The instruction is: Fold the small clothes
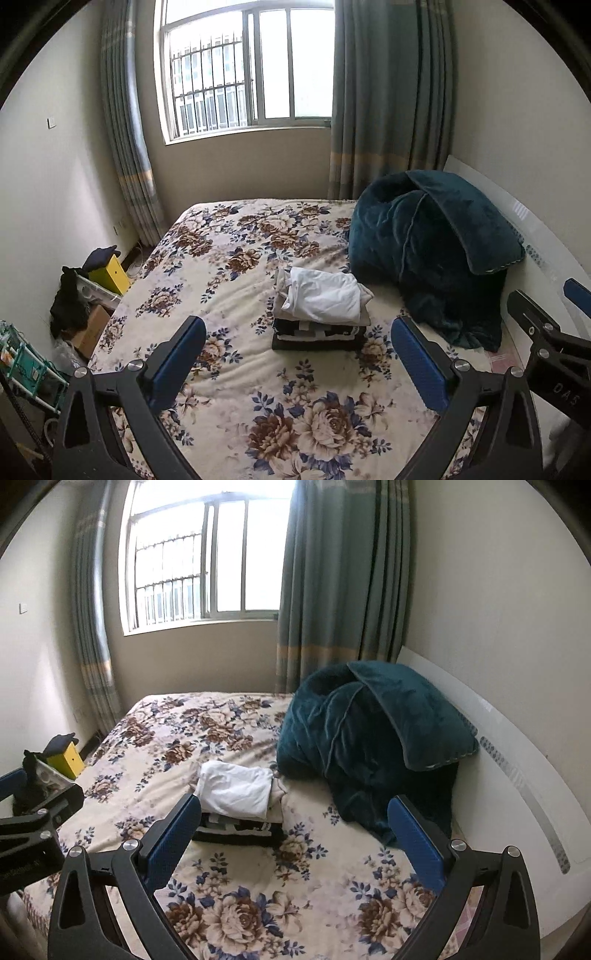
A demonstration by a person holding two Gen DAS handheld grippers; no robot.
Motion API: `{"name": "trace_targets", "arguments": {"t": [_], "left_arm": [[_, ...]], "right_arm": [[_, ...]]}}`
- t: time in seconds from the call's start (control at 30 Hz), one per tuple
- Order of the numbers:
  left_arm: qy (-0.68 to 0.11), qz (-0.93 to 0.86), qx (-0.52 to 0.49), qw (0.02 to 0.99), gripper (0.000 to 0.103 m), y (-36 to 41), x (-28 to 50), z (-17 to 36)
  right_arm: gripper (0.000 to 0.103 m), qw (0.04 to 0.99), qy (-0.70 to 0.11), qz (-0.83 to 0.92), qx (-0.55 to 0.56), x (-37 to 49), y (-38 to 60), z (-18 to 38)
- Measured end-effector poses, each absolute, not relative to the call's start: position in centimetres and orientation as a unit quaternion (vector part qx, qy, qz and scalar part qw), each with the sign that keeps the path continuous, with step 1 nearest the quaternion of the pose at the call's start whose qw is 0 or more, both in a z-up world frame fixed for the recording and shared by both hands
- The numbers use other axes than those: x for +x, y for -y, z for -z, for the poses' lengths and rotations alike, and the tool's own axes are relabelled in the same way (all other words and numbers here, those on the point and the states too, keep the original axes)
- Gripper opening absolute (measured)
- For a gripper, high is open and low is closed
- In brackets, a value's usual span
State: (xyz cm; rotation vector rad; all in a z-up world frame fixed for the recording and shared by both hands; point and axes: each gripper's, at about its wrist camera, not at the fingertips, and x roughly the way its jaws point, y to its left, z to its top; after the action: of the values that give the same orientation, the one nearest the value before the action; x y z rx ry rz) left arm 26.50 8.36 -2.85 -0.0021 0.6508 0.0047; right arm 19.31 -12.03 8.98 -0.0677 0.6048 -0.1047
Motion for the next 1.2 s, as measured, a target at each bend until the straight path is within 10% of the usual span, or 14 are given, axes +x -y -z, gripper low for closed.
{"name": "trace_targets", "arguments": {"t": [1.2], "left_arm": [[-0.294,-0.035,-0.007,0.955,0.103,-7.8,22.3,1.7]], "right_arm": [[0.103,0.959,-0.282,0.027,-0.029,15.7,12.6,-11.3]]}}
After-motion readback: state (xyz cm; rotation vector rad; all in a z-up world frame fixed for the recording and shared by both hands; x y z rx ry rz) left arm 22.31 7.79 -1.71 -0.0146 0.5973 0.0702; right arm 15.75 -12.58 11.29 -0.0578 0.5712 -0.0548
